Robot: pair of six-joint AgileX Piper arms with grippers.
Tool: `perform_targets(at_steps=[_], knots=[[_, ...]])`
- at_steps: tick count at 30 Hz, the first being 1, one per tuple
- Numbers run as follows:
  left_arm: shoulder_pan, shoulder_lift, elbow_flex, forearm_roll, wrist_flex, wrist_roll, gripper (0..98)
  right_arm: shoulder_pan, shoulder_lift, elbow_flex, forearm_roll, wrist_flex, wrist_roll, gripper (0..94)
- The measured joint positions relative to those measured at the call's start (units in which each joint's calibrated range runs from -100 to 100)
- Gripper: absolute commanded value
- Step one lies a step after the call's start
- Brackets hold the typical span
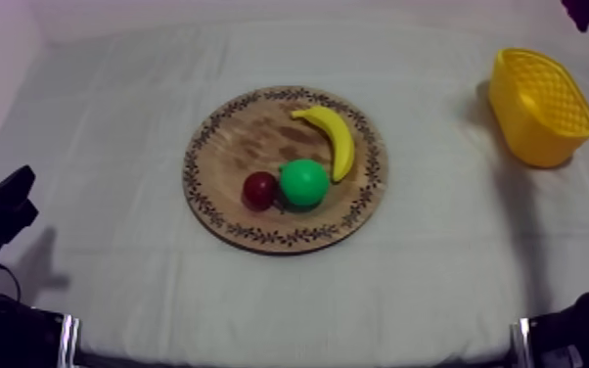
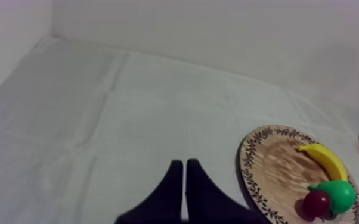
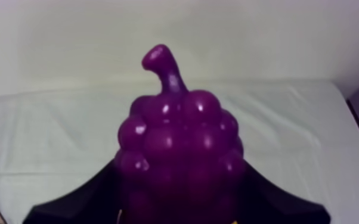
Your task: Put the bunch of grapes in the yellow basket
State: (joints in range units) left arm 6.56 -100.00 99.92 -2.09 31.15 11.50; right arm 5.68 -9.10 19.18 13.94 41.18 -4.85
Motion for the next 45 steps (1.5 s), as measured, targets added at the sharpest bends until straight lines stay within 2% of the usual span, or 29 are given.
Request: perform_targets(at_steps=[8,14,18,26,31,37,45], knots=[[0.00,0.00,0.00,0.00,0.00,0.00,0.1,2.68,7.48,1.85,0.07,5.01,0.45,38.5],[0.00,0.00,0.00,0.00,0.00,0.00,0.1,3.43,13.59,3.00,-0.27,4.97,1.02,38.3],[0.00,0.00,0.00,0.00,0.00,0.00,0.1,4.34,18.10,2.78,-1.97,4.69,2.67,40.9],[0.00,0.00,0.00,0.00,0.00,0.00,0.1,5.86,23.46,6.41,-6.44,-4.06,7.35,57.2],[0.00,0.00,0.00,0.00,0.00,0.00,0.1,5.62,24.57,6.41,-7.28,-10.41,6.69,66.2],[0.00,0.00,0.00,0.00,0.00,0.00,0.1,5.25,23.21,5.23,-6.60,-12.09,4.85,68.2],[0.00,0.00,0.00,0.00,0.00,0.00,0.1,6.75,14.46,7.73,-6.34,-13.36,6.14,65.2]])
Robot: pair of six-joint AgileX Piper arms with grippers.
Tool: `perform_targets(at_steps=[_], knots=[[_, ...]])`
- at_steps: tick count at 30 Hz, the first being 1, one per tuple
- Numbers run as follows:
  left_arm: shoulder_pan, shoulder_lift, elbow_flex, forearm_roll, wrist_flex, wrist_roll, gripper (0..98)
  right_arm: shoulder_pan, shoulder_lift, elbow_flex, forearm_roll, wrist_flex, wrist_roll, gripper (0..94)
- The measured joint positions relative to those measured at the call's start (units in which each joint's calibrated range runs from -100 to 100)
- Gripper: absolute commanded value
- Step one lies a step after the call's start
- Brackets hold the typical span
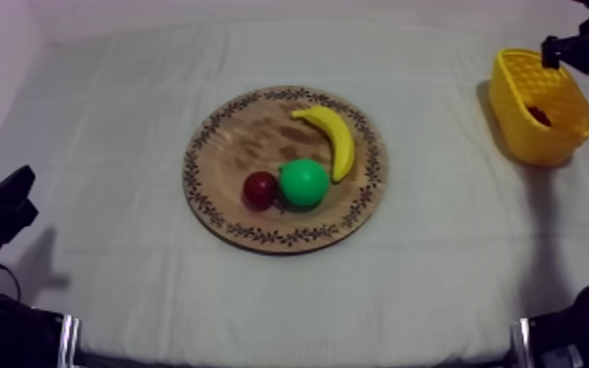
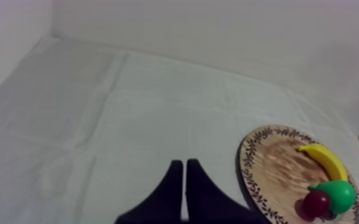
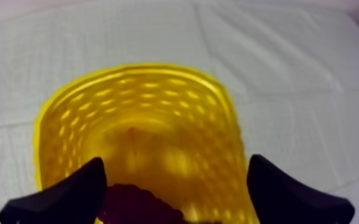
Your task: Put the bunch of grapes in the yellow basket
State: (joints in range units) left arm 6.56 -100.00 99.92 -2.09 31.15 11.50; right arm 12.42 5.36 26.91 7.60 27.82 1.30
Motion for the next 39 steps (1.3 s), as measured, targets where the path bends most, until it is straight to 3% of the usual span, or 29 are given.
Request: perform_targets(at_steps=[13,29,39], knots=[[0.00,0.00,0.00,0.00,0.00,0.03,0.1,0.43,-26.05,14.49,0.01,-0.28,2.12,53.6],[0.00,0.00,0.00,0.00,0.00,0.03,0.1,-4.56,-66.14,49.45,-0.29,-3.97,3.67,43.9],[0.00,0.00,0.00,0.00,0.00,0.06,0.1,-6.21,-88.49,65.77,-5.10,0.13,7.57,33.9]])
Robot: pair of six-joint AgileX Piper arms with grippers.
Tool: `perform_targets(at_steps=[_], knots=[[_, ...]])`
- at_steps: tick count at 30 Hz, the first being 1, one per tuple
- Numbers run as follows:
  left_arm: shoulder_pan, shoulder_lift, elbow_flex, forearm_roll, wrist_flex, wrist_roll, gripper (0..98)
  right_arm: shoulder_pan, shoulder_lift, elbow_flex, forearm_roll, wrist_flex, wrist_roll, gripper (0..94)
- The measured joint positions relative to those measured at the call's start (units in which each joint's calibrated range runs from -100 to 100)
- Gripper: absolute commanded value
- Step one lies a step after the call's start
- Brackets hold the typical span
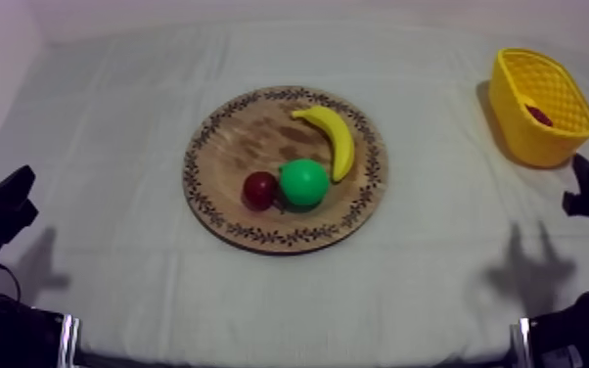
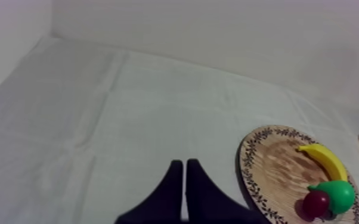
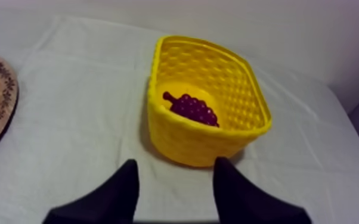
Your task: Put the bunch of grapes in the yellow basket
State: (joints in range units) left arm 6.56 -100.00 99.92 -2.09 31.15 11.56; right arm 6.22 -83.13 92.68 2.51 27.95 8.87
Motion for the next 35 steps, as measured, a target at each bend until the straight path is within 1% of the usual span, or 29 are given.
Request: perform_targets(at_steps=[2,4,5,6,7,9,11,15,18,20,24,26,35], knots=[[0.00,0.00,0.00,0.00,0.00,0.00,0.1,-0.15,-3.56,2.26,-0.89,1.98,0.84,30.8],[0.00,0.00,0.00,0.00,0.00,0.00,0.1,0.05,-6.44,4.08,-1.60,3.01,1.34,25.5],[0.00,0.00,0.00,0.00,0.00,0.00,0.1,0.40,-7.97,4.84,-2.51,3.51,1.65,21.8],[0.00,0.00,0.00,0.00,0.00,0.00,0.1,0.75,-9.32,5.39,-2.51,3.84,1.92,17.4],[0.00,0.00,0.00,0.00,0.00,0.00,0.1,1.02,-10.44,5.95,-3.15,4.37,1.95,12.7],[0.00,0.00,0.00,0.00,0.00,0.00,0.1,1.12,-11.84,6.53,-3.49,4.65,1.52,6.6],[0.00,0.00,0.00,0.00,0.00,0.00,0.1,0.99,-12.48,6.72,-3.49,4.58,0.14,3.6],[0.00,0.00,0.00,0.00,0.00,0.00,0.1,0.88,-12.54,6.92,-3.69,4.79,-2.46,1.3],[0.00,0.00,0.00,0.00,0.00,0.00,0.1,0.84,-12.62,6.92,-3.69,5.85,-2.93,0.8],[0.00,0.00,0.00,0.00,0.00,0.00,0.1,0.80,-12.62,6.92,-3.76,5.92,-2.27,0.6],[0.00,0.00,0.00,0.00,0.00,0.00,0.1,0.77,-12.62,6.92,-3.76,5.92,0.55,0.5],[0.00,0.00,0.00,0.00,0.00,0.00,0.1,0.77,-12.62,6.92,-3.76,5.92,1.34,0.5],[0.00,0.00,0.00,0.00,0.00,0.00,0.1,0.77,-12.62,6.95,-3.76,5.92,1.77,0.5]])
